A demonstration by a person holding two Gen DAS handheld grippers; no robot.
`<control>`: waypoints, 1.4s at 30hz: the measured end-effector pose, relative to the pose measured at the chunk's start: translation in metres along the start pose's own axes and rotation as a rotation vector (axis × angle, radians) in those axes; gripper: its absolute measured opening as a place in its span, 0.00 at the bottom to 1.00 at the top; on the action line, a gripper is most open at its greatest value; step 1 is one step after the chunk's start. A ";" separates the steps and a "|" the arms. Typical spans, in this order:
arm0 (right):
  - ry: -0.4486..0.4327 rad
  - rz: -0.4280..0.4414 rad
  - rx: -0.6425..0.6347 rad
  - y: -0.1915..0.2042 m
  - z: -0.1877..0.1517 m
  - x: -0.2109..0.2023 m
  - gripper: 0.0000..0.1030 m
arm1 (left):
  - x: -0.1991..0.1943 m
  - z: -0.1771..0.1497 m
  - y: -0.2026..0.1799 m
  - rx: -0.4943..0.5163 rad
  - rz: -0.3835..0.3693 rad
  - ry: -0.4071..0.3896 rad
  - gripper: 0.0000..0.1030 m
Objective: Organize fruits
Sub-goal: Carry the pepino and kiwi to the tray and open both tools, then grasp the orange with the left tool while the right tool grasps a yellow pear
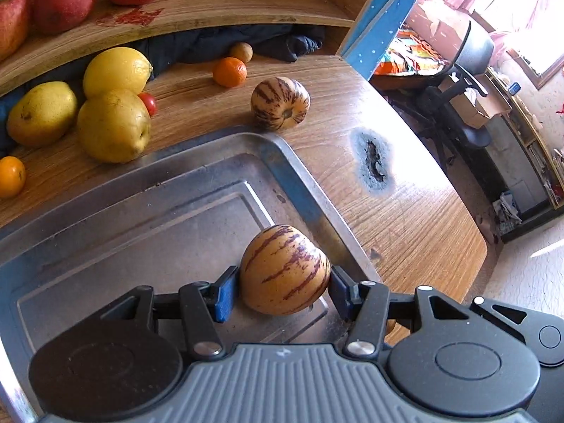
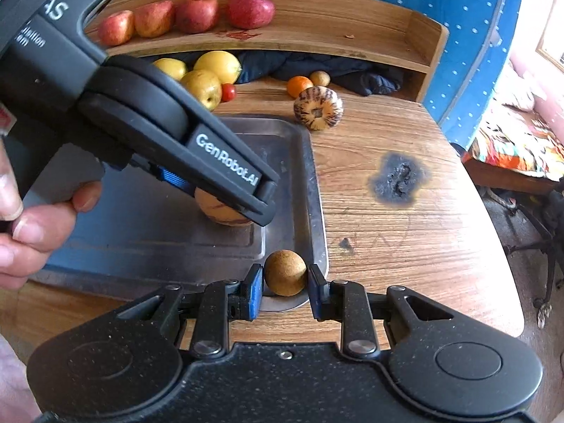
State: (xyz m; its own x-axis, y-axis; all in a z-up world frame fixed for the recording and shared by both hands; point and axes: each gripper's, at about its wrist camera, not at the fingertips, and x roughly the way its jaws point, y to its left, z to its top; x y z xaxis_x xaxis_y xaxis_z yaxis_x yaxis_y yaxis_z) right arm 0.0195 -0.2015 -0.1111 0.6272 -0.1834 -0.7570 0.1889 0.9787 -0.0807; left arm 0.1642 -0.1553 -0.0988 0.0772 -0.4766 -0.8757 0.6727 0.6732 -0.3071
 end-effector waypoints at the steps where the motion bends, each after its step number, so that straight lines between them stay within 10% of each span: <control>1: -0.004 0.005 -0.012 0.000 0.000 0.000 0.28 | 0.000 -0.001 -0.001 0.001 0.007 -0.006 0.57; 10: -0.036 0.051 -0.082 -0.005 -0.006 -0.005 0.38 | -0.004 -0.008 -0.009 -0.026 0.053 -0.051 0.69; 23: -0.054 0.168 -0.173 -0.014 -0.008 -0.014 0.87 | -0.043 -0.049 0.000 -0.148 0.198 -0.072 0.91; 42: -0.141 0.315 -0.241 0.036 0.028 -0.009 0.98 | -0.107 -0.096 0.070 -0.352 0.455 -0.040 0.96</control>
State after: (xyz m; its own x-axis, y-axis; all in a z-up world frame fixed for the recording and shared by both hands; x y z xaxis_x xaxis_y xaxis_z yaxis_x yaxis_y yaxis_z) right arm 0.0423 -0.1668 -0.0887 0.7267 0.1336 -0.6739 -0.2000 0.9796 -0.0215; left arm 0.1328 -0.0027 -0.0622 0.3335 -0.1111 -0.9362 0.2801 0.9599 -0.0141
